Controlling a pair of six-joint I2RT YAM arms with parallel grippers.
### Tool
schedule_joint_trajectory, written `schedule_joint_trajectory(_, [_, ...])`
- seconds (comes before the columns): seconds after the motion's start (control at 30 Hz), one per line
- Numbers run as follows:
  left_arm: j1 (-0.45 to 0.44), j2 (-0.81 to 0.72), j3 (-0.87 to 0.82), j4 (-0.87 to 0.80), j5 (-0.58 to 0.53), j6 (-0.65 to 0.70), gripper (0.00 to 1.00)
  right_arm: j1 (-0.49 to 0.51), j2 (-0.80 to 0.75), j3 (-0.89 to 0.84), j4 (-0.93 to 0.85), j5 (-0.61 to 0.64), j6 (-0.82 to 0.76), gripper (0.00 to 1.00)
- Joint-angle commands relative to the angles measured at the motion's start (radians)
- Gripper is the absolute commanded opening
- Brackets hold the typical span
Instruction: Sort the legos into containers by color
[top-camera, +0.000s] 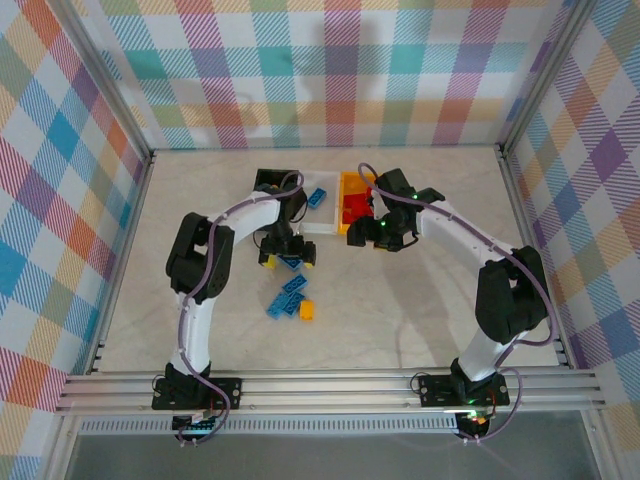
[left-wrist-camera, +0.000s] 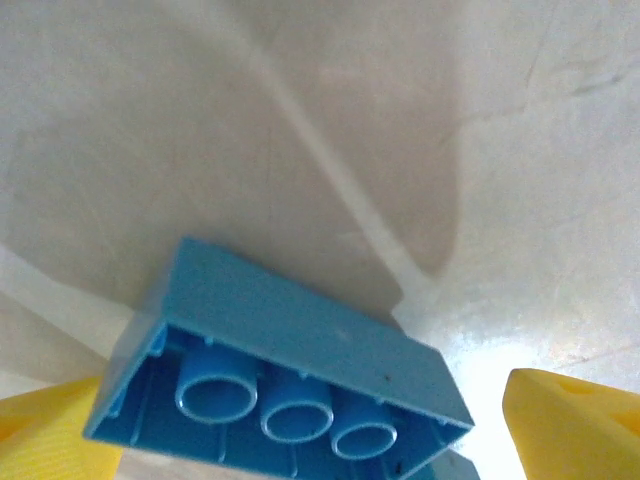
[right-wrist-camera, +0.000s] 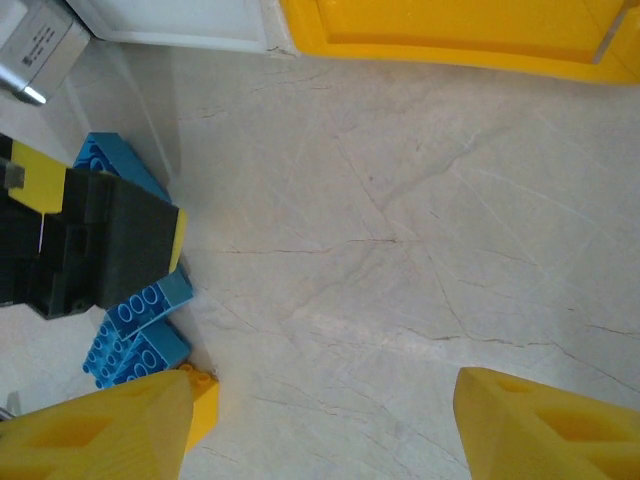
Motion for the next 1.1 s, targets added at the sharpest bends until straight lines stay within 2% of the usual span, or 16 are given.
schedule_joint_trajectory(0.0, [-0.003, 0.042, 0.071, 0.056, -0.09, 0.03, 0.96, -0.002, -0.032, -0.012, 0.001, -0.032, 0.005, 0.7])
schedule_joint_trajectory(0.1, [-0.001, 0.064, 0.109, 0.041, -0.085, 0.033, 0.93, -0.001, -0.037, -0.02, 0.001, -0.031, 0.0, 0.7])
schedule_joint_trajectory(0.3, [-0.007, 0.056, 0.07, 0.06, -0.041, -0.001, 0.77, -0.002, -0.04, -0.05, 0.01, -0.028, -0.01, 0.7])
schedule_joint_trajectory(0.7, [-0.013, -0.048, -0.102, 0.104, -0.022, -0.021, 0.64, -0.002, -0.026, -0.082, 0.043, -0.044, 0.016, 0.7])
schedule_joint_trajectory(0.83, [-0.012, -0.073, -0.123, 0.11, -0.02, -0.021, 0.62, -0.002, -0.028, -0.082, 0.047, -0.044, 0.029, 0.7])
schedule_joint_trajectory(0.9, [-0.01, -0.077, -0.127, 0.109, -0.016, -0.02, 0.57, 0.0, -0.031, -0.084, 0.049, -0.044, 0.034, 0.7])
schedule_joint_trajectory(1.07, [0.003, -0.099, -0.128, 0.103, -0.017, -0.011, 0.55, 0.004, -0.029, -0.08, 0.047, -0.044, 0.043, 0.7])
